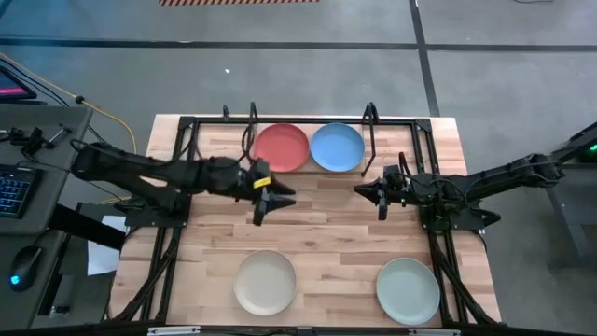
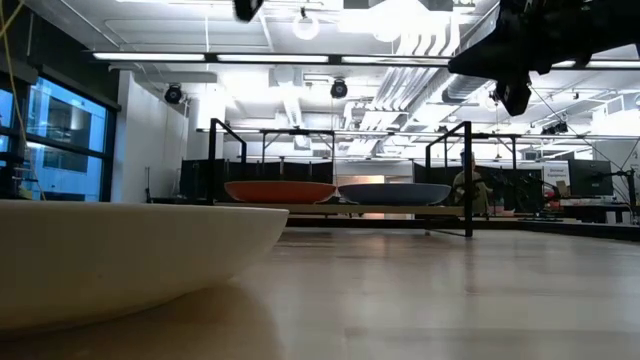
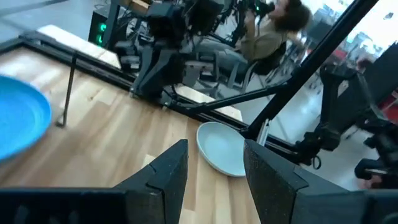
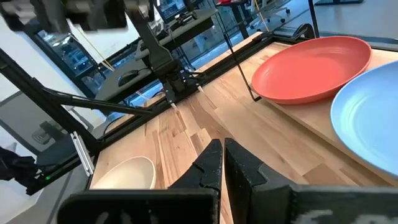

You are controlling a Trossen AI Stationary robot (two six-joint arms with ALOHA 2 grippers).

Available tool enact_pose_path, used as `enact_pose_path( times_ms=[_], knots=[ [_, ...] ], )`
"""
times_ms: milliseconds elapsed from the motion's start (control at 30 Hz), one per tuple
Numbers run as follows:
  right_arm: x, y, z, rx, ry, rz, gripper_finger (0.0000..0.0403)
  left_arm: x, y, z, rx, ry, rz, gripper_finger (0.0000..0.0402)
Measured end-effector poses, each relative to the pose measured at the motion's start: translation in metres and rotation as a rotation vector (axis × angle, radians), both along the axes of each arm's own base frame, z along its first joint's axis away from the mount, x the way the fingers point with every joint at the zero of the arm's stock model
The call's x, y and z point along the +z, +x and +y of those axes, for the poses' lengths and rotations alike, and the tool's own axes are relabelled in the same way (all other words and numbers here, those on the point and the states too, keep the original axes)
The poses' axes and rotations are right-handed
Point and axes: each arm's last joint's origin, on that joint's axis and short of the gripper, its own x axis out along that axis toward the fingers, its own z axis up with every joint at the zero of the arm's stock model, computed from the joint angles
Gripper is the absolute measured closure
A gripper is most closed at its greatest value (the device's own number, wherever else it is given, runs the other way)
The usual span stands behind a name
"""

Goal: Place and stack plates onto a shelf
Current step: Stack the gray plate on top of the blue plate

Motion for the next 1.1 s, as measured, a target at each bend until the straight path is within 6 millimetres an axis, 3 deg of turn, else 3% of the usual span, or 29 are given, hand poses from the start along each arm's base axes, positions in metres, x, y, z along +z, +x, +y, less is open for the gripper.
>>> enact_pose_path(
  times_ms=[200,300,367,500,667,833,1100],
  knots=[
    [0.0,0.0,0.0,0.0,0.001,-0.005,0.0403,-0.019,-0.015,-0.004,0.008,-0.067,0.004,0.0259],
    [0.001,0.0,0.0,0.0,0.001,-0.007,0.0403,-0.027,-0.017,-0.003,0.034,-0.135,0.09,0.0259],
    [0.001,0.0,0.0,0.0,0.001,-0.007,0.0403,-0.038,-0.018,-0.001,0.07,-0.232,0.202,0.0259],
    [0.001,0.0,0.0,0.0,0.001,-0.007,0.0403,-0.073,-0.027,-0.002,0.102,-0.41,0.59,0.0259],
    [0.0,0.0,0.0,0.0,0.0,-0.002,0.0403,-0.108,-0.038,-0.031,0.142,-0.502,0.966,0.0259],
    [-0.001,0.0,0.0,0.0,-0.002,0.006,0.0403,-0.129,-0.033,-0.062,0.109,-0.485,1.043,0.0259],
    [-0.002,0.0,0.0,0.0,-0.005,0.023,0.0403,-0.165,-0.023,-0.086,0.117,-0.448,1.135,0.0259]
  ],
)
